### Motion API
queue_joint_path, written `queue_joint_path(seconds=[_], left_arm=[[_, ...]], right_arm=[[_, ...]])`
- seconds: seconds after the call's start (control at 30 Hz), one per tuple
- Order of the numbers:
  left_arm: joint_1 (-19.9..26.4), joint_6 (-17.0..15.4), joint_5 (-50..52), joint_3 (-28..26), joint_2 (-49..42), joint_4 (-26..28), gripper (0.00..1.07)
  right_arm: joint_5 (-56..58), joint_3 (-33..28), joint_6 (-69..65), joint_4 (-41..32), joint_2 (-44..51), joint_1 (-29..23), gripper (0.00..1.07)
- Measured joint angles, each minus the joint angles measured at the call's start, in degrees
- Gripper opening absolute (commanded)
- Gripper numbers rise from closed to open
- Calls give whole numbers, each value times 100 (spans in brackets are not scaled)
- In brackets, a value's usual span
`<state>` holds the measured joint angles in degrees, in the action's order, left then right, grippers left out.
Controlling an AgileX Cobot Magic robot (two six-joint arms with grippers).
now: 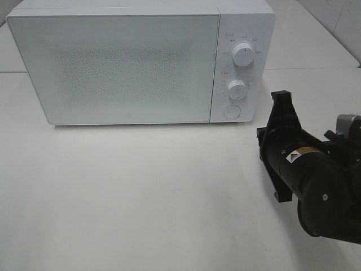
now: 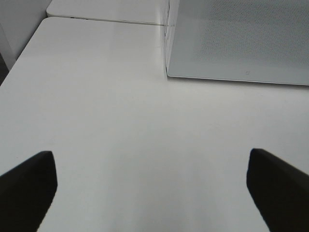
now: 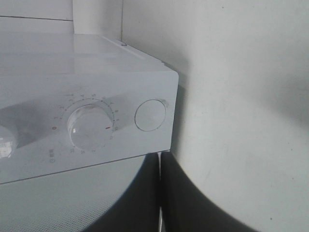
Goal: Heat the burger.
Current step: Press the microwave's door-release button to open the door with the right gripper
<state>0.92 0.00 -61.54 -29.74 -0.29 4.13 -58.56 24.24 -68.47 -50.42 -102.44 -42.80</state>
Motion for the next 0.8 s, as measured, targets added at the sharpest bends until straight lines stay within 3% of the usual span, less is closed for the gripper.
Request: queue_joint_path(seconds=[0.4, 0.8], left_arm=[[0, 0, 0, 0, 0, 0, 100], [0, 0, 0, 0, 0, 0, 100]], right_arm=[[-11, 728, -304, 23, -739, 23, 0], [57, 1375, -338, 407, -1169, 584, 0]])
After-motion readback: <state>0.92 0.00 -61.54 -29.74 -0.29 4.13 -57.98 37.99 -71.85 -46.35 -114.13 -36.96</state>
